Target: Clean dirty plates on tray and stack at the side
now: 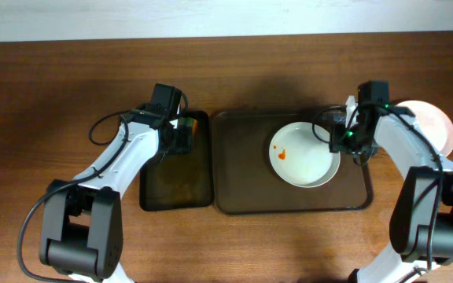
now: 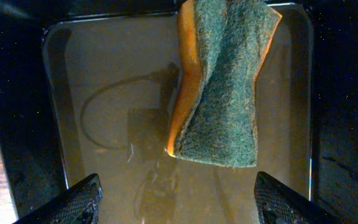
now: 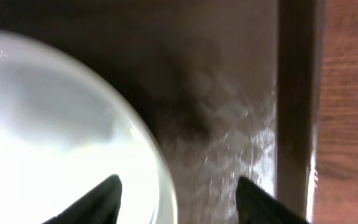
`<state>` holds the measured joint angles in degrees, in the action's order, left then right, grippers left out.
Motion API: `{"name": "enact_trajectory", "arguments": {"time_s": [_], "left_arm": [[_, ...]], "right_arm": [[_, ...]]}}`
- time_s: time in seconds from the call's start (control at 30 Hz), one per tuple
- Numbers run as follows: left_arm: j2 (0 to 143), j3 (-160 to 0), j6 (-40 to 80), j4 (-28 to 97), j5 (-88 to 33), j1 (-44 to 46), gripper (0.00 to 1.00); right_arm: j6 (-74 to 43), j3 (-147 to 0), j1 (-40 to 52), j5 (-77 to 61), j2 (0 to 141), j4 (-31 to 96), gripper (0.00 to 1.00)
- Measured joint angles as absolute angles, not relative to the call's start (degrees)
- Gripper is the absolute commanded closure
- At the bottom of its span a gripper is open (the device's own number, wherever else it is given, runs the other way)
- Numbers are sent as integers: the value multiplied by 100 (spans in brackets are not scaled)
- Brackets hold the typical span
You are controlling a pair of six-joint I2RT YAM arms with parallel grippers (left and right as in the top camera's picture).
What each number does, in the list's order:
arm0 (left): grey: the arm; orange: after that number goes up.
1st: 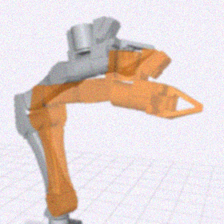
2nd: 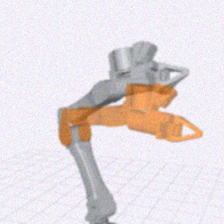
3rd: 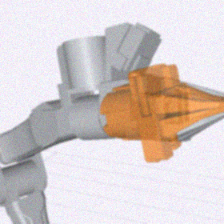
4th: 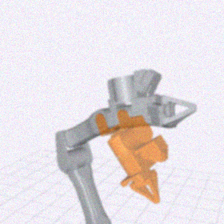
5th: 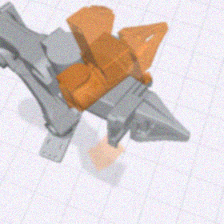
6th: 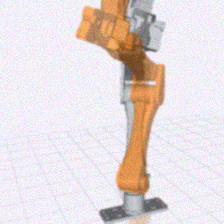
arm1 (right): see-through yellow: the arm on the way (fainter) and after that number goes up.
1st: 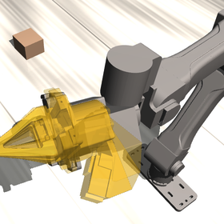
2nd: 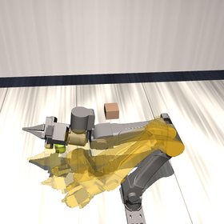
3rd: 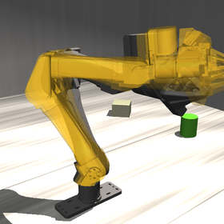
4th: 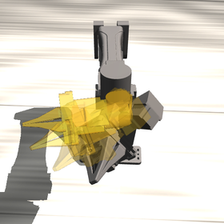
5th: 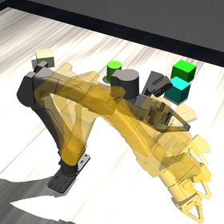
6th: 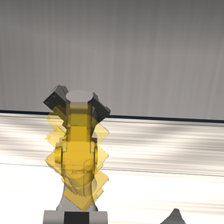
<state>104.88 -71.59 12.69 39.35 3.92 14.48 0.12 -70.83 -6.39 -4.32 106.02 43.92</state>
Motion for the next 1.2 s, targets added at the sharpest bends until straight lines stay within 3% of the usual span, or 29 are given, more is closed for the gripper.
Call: {"name": "enact_trajectory", "arguments": {"time_s": [0.1, 0.23, 0.27, 0.5, 0.6, 0.67, 1.07, 1.13, 1.17, 1.2], "left_arm": [[10488, -7159, 1269, 3935, 392, 1448, 25], [10488, -7159, 1269, 3938, 390, 1448, 24], [10488, -7159, 1269, 3935, 392, 1448, 25], [10488, -7159, 1269, 3929, 392, 1448, 24], [10488, -7159, 1269, 3870, 392, 1448, 24], [10488, -7159, 1269, 3813, 392, 1448, 23], [10947, -7157, 1267, 2829, 128, 1448, 27], [11109, -7157, 1267, 2777, 82, 1448, 36], [11214, -7157, 1264, 2751, 67, 1448, 51], [11303, -7157, 1245, 2711, 62, 1448, 85]], "right_arm": [[40, -7526, -639, -499, 10602, 5251, 38], [-51, -7417, -639, -504, 10602, 5500, 54], [-99, -7352, -639, -504, 10604, 5483, 63], [-666, -7057, -639, -499, 10606, 5162, 70], [-755, -6820, -639, -499, 10608, 4718, 90], [-792, -6740, -639, -541, 10613, 4635, 96], [-779, -6726, -639, -716, 10613, 4602, 96], [-779, -6726, -639, -716, 10613, 4600, 96], [-779, -6726, -639, -716, 10613, 4598, 96], [-779, -6726, -639, -718, 10613, 4598, 95]]}}
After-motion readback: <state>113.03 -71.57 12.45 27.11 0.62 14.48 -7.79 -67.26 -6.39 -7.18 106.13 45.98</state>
